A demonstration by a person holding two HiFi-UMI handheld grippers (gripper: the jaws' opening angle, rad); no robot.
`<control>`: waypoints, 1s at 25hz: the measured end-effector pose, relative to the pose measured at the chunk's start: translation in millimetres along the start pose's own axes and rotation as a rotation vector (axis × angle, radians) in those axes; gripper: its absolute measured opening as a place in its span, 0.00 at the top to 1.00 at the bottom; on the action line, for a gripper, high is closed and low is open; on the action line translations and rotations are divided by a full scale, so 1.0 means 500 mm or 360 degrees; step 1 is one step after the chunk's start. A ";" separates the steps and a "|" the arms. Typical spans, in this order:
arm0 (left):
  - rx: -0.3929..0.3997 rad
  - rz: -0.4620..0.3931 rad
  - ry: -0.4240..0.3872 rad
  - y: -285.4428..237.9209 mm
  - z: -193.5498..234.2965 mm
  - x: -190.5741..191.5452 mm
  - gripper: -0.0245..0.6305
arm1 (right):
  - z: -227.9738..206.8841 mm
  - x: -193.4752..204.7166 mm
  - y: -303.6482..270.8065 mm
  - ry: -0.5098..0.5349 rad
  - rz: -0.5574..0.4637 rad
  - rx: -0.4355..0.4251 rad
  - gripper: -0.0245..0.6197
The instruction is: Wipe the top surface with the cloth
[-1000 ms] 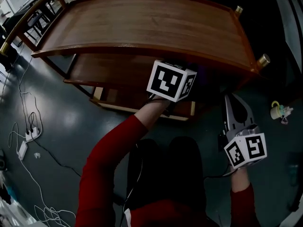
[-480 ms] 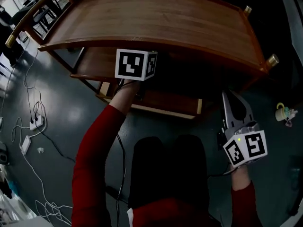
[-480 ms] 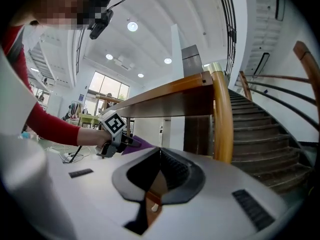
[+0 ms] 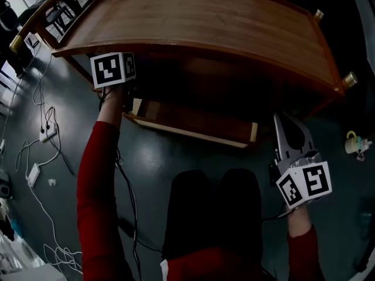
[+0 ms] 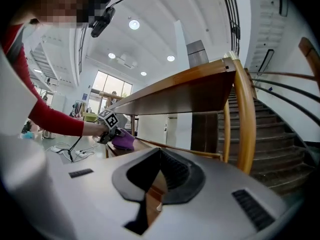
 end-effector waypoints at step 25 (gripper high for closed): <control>-0.0383 -0.0399 0.0026 0.257 0.161 0.065 0.87 | 0.030 0.005 -0.031 -0.0004 0.0005 -0.0057 0.94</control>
Point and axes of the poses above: the fingertips, and each gripper's own axes: y backward along the fingers, z to its left, x out of its underside, the point moved 8 cm from there along y, backward along the fingers, and after that the axes turned 13 degrees about -y, right-handed, at the moved point
